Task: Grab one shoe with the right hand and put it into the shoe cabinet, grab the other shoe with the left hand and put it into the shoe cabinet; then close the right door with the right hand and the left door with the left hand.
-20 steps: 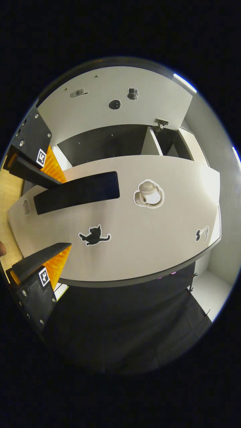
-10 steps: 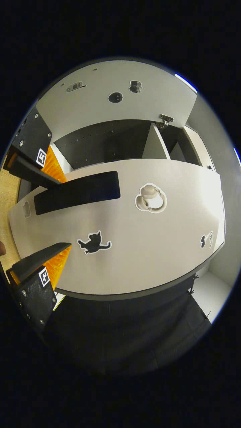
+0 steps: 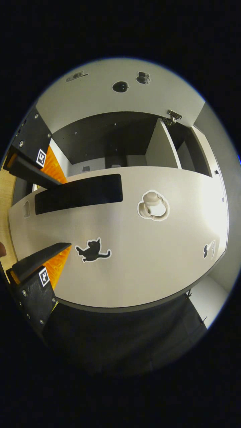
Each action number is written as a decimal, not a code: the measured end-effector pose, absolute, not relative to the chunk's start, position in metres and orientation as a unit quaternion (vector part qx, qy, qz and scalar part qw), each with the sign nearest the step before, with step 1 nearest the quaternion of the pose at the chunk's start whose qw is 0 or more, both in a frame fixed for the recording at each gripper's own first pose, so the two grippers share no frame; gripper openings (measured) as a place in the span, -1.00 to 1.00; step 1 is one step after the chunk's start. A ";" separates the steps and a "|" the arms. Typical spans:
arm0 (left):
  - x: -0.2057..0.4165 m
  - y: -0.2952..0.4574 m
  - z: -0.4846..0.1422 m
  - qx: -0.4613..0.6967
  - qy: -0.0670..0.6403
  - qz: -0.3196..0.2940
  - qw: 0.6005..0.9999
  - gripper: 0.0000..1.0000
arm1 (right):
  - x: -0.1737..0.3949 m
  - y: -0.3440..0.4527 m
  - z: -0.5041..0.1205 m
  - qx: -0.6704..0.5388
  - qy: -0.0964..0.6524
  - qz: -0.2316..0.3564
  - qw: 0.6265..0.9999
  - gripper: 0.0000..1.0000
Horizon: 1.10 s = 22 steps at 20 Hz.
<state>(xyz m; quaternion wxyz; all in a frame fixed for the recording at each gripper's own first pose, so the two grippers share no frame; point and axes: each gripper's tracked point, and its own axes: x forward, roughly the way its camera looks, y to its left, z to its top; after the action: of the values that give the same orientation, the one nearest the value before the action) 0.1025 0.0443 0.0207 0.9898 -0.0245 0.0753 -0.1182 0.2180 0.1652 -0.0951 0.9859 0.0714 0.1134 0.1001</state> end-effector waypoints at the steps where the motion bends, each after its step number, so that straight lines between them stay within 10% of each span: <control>1: 0.105 0.043 0.020 -0.029 0.077 -0.123 0.989 0.94 | 0.218 0.166 -0.097 0.071 0.117 0.100 0.986 0.86; 22: 0.107 -0.049 0.011 -0.023 0.091 -0.208 0.974 0.89 | 0.124 0.072 -0.019 0.029 0.052 0.070 0.996 0.87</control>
<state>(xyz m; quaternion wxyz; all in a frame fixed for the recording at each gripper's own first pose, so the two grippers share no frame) 0.1072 -0.0495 0.0113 0.9737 -0.0229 0.0906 -0.2076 0.1235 0.0722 -0.0191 0.9958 0.0286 0.0519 0.0697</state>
